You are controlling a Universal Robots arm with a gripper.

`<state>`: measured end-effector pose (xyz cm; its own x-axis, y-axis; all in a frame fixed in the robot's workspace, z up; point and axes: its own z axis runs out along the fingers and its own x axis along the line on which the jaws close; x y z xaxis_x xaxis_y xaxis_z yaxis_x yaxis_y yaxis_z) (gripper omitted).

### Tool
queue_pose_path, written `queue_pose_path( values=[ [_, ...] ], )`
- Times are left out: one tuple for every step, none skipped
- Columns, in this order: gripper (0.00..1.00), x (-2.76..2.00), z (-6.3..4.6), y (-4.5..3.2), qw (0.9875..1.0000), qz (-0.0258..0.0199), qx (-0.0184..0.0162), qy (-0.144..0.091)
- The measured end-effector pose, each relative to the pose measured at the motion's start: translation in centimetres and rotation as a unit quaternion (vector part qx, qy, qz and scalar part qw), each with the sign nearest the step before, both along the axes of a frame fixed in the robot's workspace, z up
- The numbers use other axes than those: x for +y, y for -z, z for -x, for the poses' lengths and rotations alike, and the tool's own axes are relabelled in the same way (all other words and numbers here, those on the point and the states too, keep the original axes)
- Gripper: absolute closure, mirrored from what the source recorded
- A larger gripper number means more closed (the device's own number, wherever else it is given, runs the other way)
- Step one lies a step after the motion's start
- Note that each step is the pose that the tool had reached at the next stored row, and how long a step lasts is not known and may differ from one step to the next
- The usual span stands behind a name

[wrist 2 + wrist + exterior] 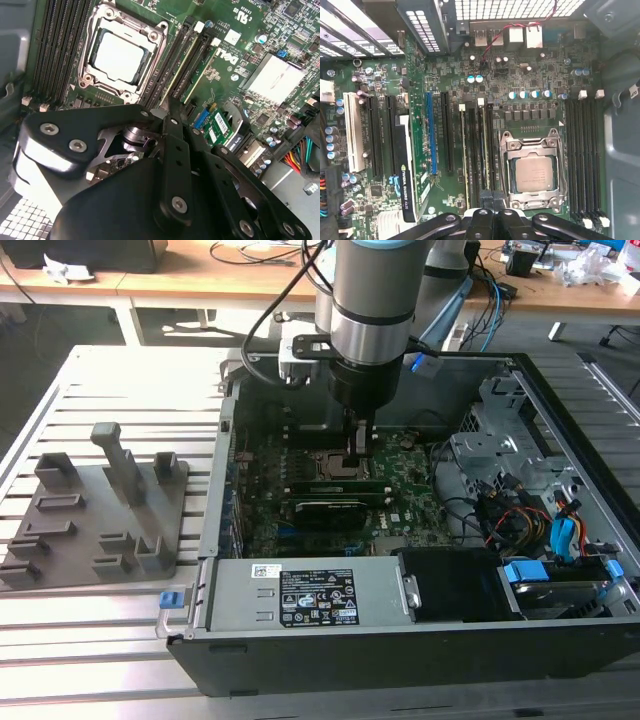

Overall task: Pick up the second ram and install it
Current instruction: 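Insert the second ram into the second slot, then press down the second ram until it locks into place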

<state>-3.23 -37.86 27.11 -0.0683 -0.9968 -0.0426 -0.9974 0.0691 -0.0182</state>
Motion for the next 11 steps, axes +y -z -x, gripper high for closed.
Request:
queue_pose_path(
  values=[
    [0.89, 0.00, 0.00, 0.00, 1.0000, 0.0000, 0.0001, 0.000],
    [0.89, 0.00, 0.00, 0.00, 1.0000, 0.0000, 0.0001, 0.000],
    [0.89, 0.00, 0.00, 0.00, 1.0000, 0.0000, 0.0001, 0.000],
    [0.89, 0.00, 0.00, 0.00, 1.0000, 0.0000, 0.0001, 0.000],
    [0.89, 0.00, 0.00, 0.00, 1.0000, 0.0000, 0.0002, 0.000],
    [0.89, 0.00, 0.00, 0.00, 1.0000, 0.0000, 0.0002, 0.000],
    [0.89, 0.00, 0.00, 0.00, 1.0000, 0.0000, 0.0002, 0.000],
    [0.89, 0.00, 0.00, 0.00, 1.0000, 0.0000, 0.0002, 0.000],
    [0.89, 0.00, 0.00, 0.00, 1.0000, 0.0000, 0.0003, 0.000],
    [0.89, 0.00, -0.23, 0.03, 1.0000, -0.0002, 0.0005, 0.000],
    [0.89, 0.00, -0.86, 0.19, 1.0000, 0.0009, 0.0017, 0.000]
  ],
)
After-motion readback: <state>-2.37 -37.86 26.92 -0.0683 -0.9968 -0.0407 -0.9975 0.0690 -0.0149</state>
